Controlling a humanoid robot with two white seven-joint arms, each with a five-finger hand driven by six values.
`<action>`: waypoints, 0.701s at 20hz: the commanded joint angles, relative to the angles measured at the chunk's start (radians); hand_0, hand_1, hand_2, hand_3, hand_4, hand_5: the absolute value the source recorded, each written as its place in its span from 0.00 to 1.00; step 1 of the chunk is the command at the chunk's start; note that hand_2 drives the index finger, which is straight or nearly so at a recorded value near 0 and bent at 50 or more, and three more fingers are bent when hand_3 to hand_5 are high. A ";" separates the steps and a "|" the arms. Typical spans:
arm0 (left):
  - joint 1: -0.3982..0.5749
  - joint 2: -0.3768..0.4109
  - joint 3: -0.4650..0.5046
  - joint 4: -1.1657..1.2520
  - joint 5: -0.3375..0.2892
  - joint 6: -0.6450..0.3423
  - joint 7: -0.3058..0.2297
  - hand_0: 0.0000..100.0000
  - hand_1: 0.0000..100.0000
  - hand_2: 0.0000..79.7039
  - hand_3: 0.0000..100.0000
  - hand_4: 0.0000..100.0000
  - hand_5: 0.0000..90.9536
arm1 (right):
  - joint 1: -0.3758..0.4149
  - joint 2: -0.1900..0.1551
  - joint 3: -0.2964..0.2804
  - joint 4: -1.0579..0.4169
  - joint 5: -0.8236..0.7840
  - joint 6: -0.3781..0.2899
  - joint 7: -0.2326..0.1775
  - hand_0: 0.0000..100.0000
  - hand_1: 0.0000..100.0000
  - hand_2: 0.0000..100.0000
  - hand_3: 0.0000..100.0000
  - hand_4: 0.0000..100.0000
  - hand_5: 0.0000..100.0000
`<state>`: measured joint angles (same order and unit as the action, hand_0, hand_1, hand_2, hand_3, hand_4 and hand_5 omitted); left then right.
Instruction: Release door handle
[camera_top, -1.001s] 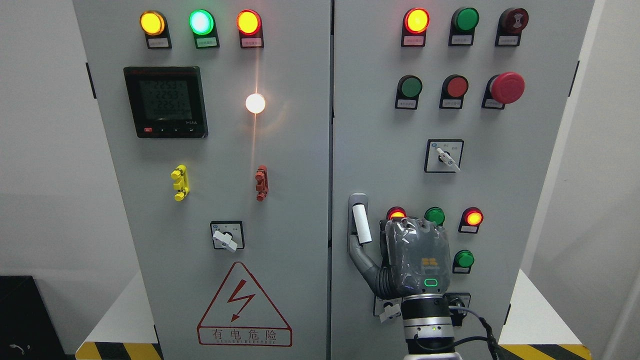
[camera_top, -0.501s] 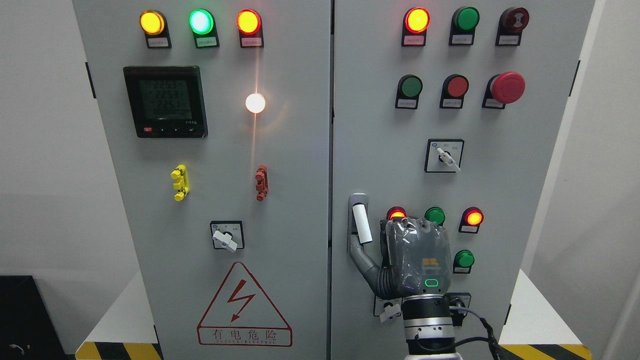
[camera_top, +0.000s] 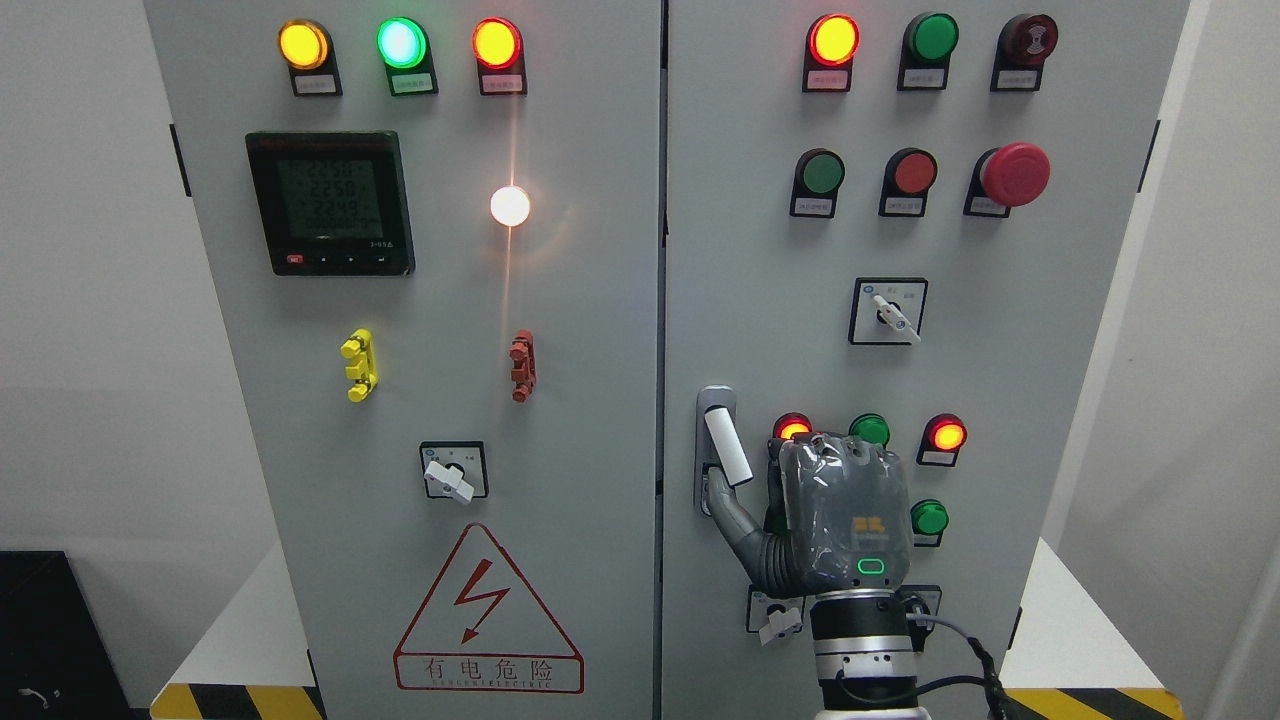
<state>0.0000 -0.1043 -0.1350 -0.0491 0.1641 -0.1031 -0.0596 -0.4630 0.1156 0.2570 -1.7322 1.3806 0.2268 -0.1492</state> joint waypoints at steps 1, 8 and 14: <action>0.008 0.000 0.000 0.000 0.000 -0.001 0.000 0.12 0.56 0.00 0.00 0.00 0.00 | 0.001 -0.002 -0.005 -0.007 0.000 -0.001 0.002 0.48 0.35 0.96 1.00 0.95 1.00; 0.008 0.000 0.000 0.000 0.000 -0.001 0.000 0.12 0.56 0.00 0.00 0.00 0.00 | 0.001 -0.004 -0.005 -0.006 0.000 0.000 0.002 0.47 0.37 0.96 1.00 0.95 1.00; 0.009 0.000 0.000 0.000 0.000 0.000 0.000 0.12 0.56 0.00 0.00 0.00 0.00 | 0.001 -0.004 -0.005 -0.007 0.000 0.000 0.002 0.47 0.38 0.96 1.00 0.95 1.00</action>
<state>0.0000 -0.1043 -0.1350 -0.0491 0.1641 -0.1035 -0.0596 -0.4613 0.1129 0.2521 -1.7374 1.3806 0.2281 -0.1567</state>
